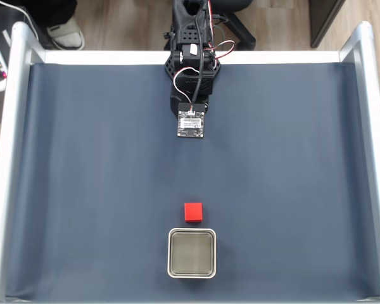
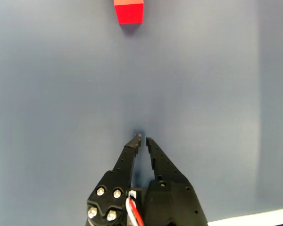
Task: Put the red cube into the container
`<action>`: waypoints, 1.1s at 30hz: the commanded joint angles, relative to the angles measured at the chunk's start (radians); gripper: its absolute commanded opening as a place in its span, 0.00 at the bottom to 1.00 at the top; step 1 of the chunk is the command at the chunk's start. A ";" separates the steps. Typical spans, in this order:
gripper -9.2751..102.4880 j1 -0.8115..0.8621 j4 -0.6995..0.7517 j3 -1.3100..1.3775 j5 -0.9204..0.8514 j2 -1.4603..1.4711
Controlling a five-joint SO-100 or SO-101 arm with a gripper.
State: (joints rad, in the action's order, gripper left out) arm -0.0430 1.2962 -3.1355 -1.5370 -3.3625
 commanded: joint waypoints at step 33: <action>0.08 -0.041 -0.451 0.135 -0.051 0.198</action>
State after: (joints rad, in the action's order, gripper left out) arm -0.0675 0.8912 -3.0818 -1.5953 -3.2045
